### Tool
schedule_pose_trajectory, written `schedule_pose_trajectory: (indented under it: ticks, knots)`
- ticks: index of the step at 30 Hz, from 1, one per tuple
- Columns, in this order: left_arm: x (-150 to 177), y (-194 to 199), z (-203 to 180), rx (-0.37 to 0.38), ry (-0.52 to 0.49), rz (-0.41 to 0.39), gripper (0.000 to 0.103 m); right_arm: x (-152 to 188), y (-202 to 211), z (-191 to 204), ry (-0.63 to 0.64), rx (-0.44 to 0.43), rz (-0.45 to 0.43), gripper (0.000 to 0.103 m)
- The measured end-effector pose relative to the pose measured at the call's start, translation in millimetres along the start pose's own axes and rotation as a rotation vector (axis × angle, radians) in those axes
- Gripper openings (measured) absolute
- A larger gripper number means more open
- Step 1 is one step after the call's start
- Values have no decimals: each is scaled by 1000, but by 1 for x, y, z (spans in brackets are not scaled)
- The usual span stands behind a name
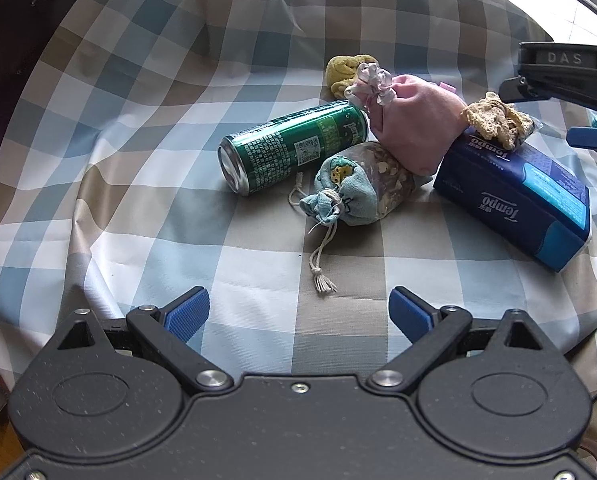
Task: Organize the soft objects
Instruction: 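Grasp the lace cloth with the right tool while the left tool reaches the pink pouch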
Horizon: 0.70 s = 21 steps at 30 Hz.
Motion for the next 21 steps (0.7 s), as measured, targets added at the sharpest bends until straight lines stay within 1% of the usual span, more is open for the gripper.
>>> schedule_pose_trajectory:
  ticks: [1,3,5,9,15,21]
  knots:
    - [0,-1,0,-2,0,0,93,-2,-6,1,-4,9,0,90]
    - [0,-3,1,-3,-1,3,93,-6,-17,2,-12,28,3,90]
    - [0,-5,3,-4,1,7,93,-9,-25,2,-24,29,6,90]
    - [-1,-6,8,-8,9,7,93,-17,-35,-4,-87,14,30,91]
    - [-2,-7,11,-7,20,1,93,-27,-34,-17,-133,15,34,91]
    - [0,-8,11,2,25,6,93,-22,-38,-17,-133,22,63,91]
Point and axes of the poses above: each gripper's, at about its wrist camera, not at the fingertips, and y roughly against the way its jaws point, z to its left, x to its underside, the point moved 8 cm from there along -y, roughly the way its jaws point, and after that the axes turned 1 degree about x, right-handed, at the moved point
